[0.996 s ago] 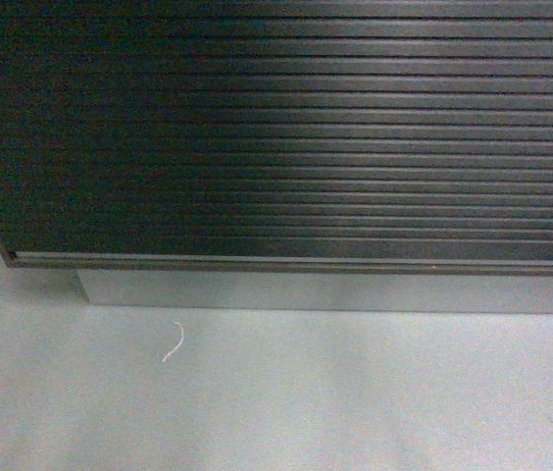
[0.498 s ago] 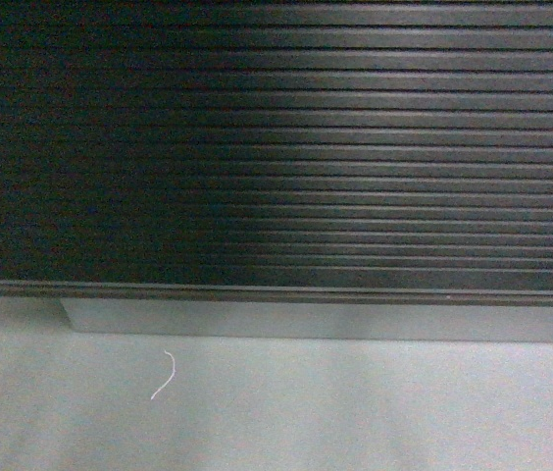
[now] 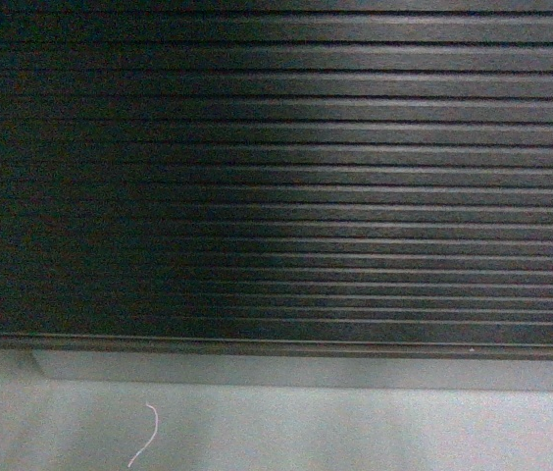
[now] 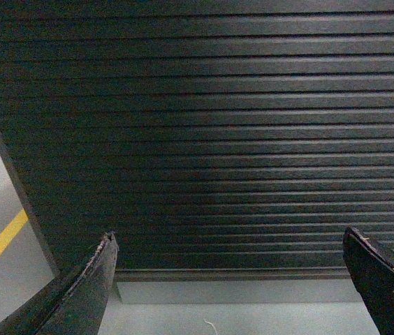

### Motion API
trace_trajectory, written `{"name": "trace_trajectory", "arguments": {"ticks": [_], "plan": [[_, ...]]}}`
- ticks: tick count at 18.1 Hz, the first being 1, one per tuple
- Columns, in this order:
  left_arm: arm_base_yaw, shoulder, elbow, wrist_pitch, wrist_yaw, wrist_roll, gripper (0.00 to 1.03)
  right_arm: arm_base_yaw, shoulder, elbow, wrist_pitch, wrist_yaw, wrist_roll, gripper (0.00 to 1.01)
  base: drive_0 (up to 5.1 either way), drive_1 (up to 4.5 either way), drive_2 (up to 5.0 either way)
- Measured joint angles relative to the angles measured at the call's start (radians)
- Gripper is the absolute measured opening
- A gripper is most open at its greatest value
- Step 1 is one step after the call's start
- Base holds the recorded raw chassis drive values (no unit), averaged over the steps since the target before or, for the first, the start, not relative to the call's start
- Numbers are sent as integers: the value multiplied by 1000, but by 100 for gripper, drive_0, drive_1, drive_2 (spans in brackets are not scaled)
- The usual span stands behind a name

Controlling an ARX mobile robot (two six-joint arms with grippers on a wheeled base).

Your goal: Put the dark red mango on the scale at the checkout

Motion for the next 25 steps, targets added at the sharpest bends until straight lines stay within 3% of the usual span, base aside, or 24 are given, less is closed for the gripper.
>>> {"name": "trace_trajectory", "arguments": {"ticks": [8, 25], "plan": [[0, 0, 0, 0, 0, 0, 98, 0, 0, 0, 0, 0, 0, 98, -7, 282, -296], [0, 0, 0, 0, 0, 0, 98, 0, 0, 0, 0, 0, 0, 98, 0, 0, 0]]}}
